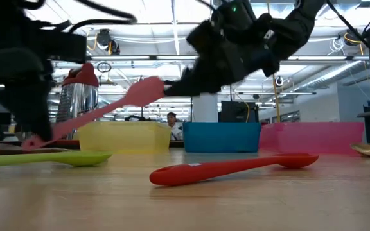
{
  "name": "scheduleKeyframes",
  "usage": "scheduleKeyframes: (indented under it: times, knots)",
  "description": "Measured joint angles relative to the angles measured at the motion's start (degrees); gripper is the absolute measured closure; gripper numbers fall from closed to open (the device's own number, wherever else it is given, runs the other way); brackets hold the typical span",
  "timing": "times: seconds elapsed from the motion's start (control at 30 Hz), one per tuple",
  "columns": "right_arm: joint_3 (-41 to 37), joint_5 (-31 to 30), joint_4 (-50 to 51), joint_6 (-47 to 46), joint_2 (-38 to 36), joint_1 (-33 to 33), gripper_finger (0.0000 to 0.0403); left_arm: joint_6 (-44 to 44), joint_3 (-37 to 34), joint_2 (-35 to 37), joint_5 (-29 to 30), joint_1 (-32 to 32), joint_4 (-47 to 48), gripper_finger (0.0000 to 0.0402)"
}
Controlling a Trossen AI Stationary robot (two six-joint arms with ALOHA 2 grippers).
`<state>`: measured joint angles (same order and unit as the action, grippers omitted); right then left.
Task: Pick & Place Kitchen Items
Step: Put the pink spatula into the blue bin
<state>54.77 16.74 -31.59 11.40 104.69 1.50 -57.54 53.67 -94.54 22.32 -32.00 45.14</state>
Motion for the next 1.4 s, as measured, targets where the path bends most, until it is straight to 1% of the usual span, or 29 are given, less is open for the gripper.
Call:
scheduleKeyframes:
  times: [0.17, 0.3, 0.4, 0.57, 0.7, 0.77, 0.8, 0.97, 1.1, 1.27, 1.4]
  knots:
    - [0.0, 0.0, 0.3, -0.2, 0.1, 0.7, 0.0257, 8.7, 0.0, 0.0, 2.8, 3.0, -4.6, 0.0376]
    - [0.1, 0.0, -0.3, -0.2, -0.2, 0.9, 0.0258, 11.5, 0.0, 0.0, 3.4, 5.0, -5.8, 0.0379]
    - [0.1, 0.0, 0.1, -0.1, 0.0, 0.9, 0.0268, 13.5, 0.0, 0.0, 3.4, 6.3, -6.0, 0.0374]
    - [0.1, 0.0, -0.6, 0.7, -0.1, 0.9, 0.0308, 16.1, 0.0, 0.0, 3.4, 8.0, -6.5, 0.0374]
    - [0.1, 0.0, -0.3, 1.5, -0.1, 0.9, 0.0356, 18.3, 0.0, 0.0, 3.5, 9.1, -8.5, 0.0377]
    - [0.1, -0.1, -0.3, 1.5, -0.1, 0.9, 0.0382, 19.5, 0.1, 0.0, 3.6, 9.6, -9.0, 0.0373]
    - [0.1, -0.2, -0.4, 1.5, -0.1, 0.9, 0.0387, 19.9, 0.1, 0.0, 3.6, 9.8, -9.0, 0.0369]
    - [0.1, -0.4, 0.3, 1.3, -0.1, 0.9, 0.0378, 20.0, 0.1, 0.0, 3.4, 11.3, -9.0, 0.0349]
    - [0.1, -0.6, 1.2, 1.4, -0.1, 0.8, 0.0387, 19.9, 0.1, 0.0, 3.2, 12.1, -9.0, 0.0338]
    - [0.1, -0.7, 1.4, 1.5, -0.1, 1.1, 0.0387, 19.1, 0.1, 0.0, 3.4, 12.6, -9.2, 0.0323]
    - [0.1, -3.4, 4.0, 1.7, -0.1, 1.3, 0.0386, 18.8, 0.1, 0.1, 3.9, 13.1, -9.5, 0.0299]
